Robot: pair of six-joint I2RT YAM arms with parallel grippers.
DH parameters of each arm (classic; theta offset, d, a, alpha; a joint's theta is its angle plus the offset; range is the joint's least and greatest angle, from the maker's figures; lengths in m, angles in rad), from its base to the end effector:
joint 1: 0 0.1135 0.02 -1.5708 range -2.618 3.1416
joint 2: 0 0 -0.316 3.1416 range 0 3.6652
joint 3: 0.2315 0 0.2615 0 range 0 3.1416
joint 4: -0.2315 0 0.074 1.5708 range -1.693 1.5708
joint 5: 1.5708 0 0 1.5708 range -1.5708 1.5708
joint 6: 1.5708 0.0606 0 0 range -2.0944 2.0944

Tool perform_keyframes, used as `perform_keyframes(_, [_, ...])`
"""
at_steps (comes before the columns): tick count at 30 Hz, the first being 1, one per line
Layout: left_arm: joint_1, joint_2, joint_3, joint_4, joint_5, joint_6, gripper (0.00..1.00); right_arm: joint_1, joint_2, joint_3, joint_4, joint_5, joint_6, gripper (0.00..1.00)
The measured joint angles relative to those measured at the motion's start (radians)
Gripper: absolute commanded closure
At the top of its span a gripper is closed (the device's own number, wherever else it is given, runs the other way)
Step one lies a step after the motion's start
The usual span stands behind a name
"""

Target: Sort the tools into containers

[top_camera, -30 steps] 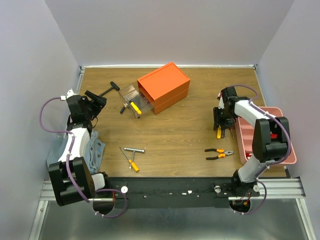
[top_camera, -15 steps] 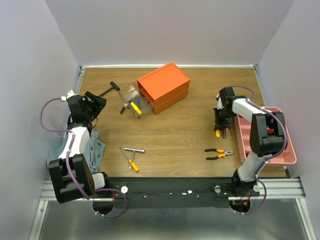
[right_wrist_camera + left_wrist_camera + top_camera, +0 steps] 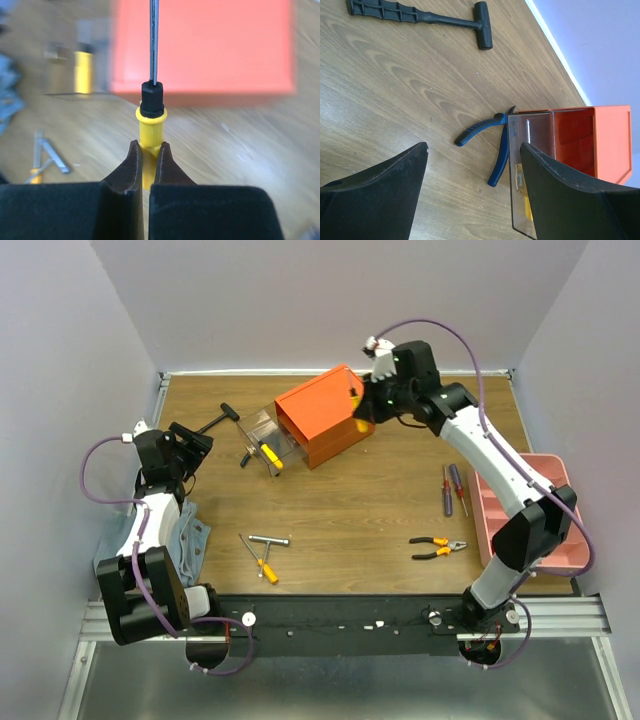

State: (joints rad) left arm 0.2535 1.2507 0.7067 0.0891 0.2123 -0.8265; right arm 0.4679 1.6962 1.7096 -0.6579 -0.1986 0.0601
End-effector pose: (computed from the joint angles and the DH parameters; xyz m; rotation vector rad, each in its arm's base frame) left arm 0.2831 0.0601 0.2745 -0.9409 1.8359 -0.5734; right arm 0.3693 0.2000 0.4103 -0.5642 2.1767 0.5086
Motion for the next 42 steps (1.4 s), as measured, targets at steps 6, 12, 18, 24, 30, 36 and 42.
perform_keyframes(6, [0.000, 0.004, 0.000, -0.001, 0.002, -0.004, 0.16, 0.144, 0.119, 0.149, 0.060, -0.137, -0.027, 0.99])
perform_keyframes(12, [0.001, -0.051, -0.011, -0.008, 0.001, 0.009, 0.16, 0.194, 0.341, 0.327, 0.060, -0.171, -0.035, 0.99])
perform_keyframes(18, [0.001, -0.103, -0.036, -0.017, 0.001, 0.017, 0.16, 0.227, 0.447, 0.414, 0.058, -0.190, -0.026, 0.99])
perform_keyframes(24, [0.002, -0.135, -0.059, -0.023, 0.001, 0.037, 0.16, 0.253, 0.512, 0.487, 0.065, -0.215, 0.002, 0.99])
perform_keyframes(30, [0.022, -0.181, -0.092, -0.026, 0.000, 0.047, 0.16, 0.259, 0.575, 0.506, 0.062, -0.217, 0.022, 0.53])
perform_keyframes(36, [0.026, -0.185, -0.094, -0.016, 0.001, 0.041, 0.15, 0.259, 0.576, 0.484, 0.035, -0.197, 0.014, 0.42])
perform_keyframes(42, [0.026, -0.178, -0.093, 0.032, 0.004, -0.005, 0.16, 0.252, 0.375, 0.300, 0.035, -0.109, -0.045, 0.41])
